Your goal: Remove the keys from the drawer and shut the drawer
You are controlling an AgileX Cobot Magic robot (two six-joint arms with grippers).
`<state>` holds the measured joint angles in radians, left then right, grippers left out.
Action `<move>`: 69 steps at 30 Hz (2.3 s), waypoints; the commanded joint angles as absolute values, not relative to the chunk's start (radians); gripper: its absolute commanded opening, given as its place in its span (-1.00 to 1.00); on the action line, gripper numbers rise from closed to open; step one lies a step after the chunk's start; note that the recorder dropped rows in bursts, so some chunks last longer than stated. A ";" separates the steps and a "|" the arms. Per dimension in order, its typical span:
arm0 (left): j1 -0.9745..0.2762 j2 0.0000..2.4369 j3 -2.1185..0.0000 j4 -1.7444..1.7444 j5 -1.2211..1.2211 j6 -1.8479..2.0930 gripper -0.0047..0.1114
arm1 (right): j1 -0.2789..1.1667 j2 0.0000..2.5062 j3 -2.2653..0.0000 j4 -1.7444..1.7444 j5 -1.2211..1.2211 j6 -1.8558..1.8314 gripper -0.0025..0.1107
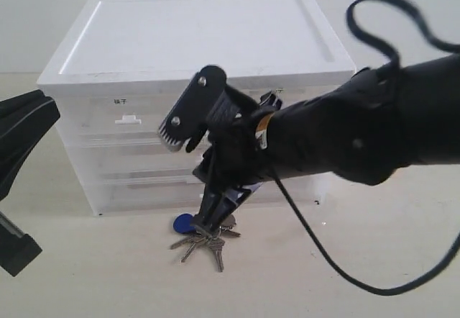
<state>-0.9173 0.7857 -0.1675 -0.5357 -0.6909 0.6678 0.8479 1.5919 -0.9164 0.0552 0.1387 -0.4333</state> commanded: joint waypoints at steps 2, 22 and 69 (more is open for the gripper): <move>-0.923 0.782 -0.164 -0.543 -0.690 0.659 -0.84 | 0.848 1.399 -0.921 0.055 0.243 -0.417 -0.96; -0.923 0.540 -0.014 -0.333 -0.702 0.357 -0.84 | 0.848 0.688 -0.919 0.055 0.598 -0.361 -0.96; -0.900 0.086 0.000 -0.105 -0.535 0.123 -0.84 | 0.848 0.251 -0.919 0.107 0.752 -0.293 -0.96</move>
